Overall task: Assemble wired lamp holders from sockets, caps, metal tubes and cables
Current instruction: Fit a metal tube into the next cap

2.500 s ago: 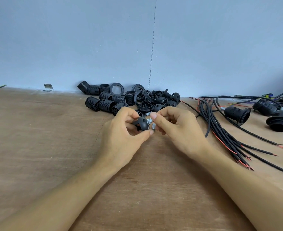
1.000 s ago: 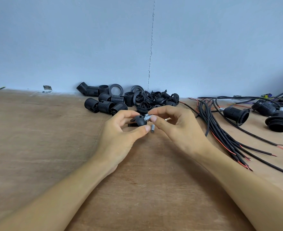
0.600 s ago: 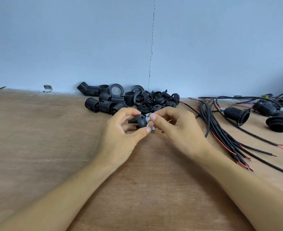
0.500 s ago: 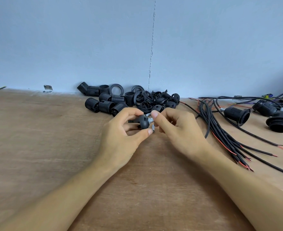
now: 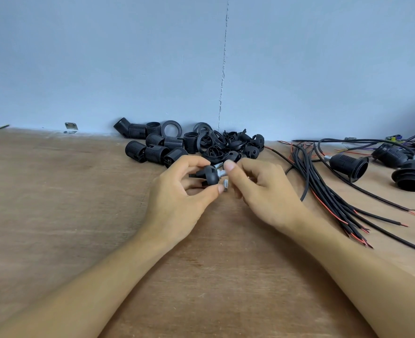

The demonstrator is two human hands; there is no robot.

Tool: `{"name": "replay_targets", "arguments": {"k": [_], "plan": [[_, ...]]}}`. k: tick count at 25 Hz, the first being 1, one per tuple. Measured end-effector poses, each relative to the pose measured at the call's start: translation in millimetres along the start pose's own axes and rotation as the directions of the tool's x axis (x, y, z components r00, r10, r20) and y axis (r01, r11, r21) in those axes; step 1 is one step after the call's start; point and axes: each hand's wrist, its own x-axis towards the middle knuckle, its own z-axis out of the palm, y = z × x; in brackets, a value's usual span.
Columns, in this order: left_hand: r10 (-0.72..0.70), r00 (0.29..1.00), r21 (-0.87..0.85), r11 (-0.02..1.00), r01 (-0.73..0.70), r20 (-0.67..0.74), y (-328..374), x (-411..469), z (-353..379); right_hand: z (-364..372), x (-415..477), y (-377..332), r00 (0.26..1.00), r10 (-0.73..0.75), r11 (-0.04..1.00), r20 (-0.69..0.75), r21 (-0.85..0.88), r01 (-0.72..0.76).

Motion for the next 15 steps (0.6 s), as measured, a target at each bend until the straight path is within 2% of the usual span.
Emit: {"name": "replay_targets", "arguments": {"k": [1, 5, 8, 11, 13, 15], "plan": [[0.0, 1.0, 0.0, 1.0, 0.0, 0.003, 0.6, -0.5, 0.5, -0.8, -0.5, 0.0, 1.0, -0.002, 1.0, -0.003, -0.026, 0.002], [0.007, 1.0, -0.003, 1.0, -0.007, -0.003, 0.7, -0.9, 0.6, 0.0, -0.7, 0.2, 0.998, -0.029, 0.997, 0.05, 0.075, 0.025], [0.015, 1.0, 0.02, 1.0, -0.016, 0.018, 1.0, -0.9, 0.4, 1.2, -0.7, 2.0, 0.999, -0.029, 0.999, 0.043, -0.022, 0.03], [-0.005, 1.0, 0.02, 1.0, 0.005, 0.002, -1.1, 0.6, 0.3, 0.0, -1.3, 3.7, 0.999, -0.019, 1.0, 0.035, 0.021, 0.018], [-0.015, 1.0, 0.002, 1.0, 0.015, 0.007, -2.8, 1.9, -1.1, -0.4, -1.1, 5.1, 0.997, -0.058, 0.998, 0.046, 0.031, 0.056], [-0.021, 0.999, -0.026, 0.999, 0.022, 0.044, -3.3, 2.0, -2.5, -1.0, -1.2, 5.4, 0.993, -0.108, 0.994, 0.051, -0.03, 0.11]]}}
